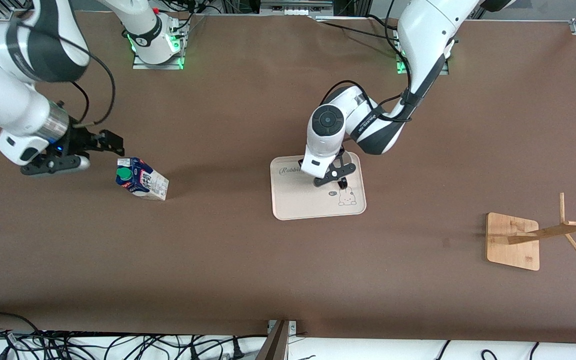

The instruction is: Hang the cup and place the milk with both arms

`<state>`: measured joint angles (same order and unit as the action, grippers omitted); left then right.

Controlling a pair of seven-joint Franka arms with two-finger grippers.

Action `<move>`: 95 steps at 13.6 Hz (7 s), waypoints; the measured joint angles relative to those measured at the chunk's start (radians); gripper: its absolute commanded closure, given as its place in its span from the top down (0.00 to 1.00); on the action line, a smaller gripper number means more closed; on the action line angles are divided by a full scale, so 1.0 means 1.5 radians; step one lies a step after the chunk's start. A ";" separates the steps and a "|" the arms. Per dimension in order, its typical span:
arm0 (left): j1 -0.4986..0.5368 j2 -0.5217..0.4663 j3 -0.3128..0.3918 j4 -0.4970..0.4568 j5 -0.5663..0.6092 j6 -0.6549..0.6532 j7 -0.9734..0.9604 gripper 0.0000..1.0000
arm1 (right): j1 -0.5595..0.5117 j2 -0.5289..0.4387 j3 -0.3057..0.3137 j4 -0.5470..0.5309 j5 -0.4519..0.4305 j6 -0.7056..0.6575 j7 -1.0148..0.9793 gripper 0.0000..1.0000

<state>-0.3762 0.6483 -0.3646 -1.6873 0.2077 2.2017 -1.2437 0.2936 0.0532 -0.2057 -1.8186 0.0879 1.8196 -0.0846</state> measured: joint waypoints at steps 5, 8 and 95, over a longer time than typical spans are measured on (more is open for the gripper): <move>0.001 0.000 0.003 0.021 0.009 0.000 -0.005 0.00 | 0.001 -0.014 0.000 0.130 -0.019 -0.144 0.000 1.00; 0.007 -0.020 0.006 0.048 0.012 -0.047 -0.005 0.00 | 0.000 -0.002 -0.001 0.150 -0.039 -0.153 0.000 1.00; 0.229 -0.399 0.252 0.030 -0.140 -0.346 0.828 1.00 | -0.134 0.014 0.112 0.180 -0.058 -0.190 0.001 1.00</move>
<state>-0.0330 0.0492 0.0135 -1.6427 -0.0020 1.6834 -0.0011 0.0921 0.0744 -0.0383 -1.5480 0.0007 1.5350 -0.0833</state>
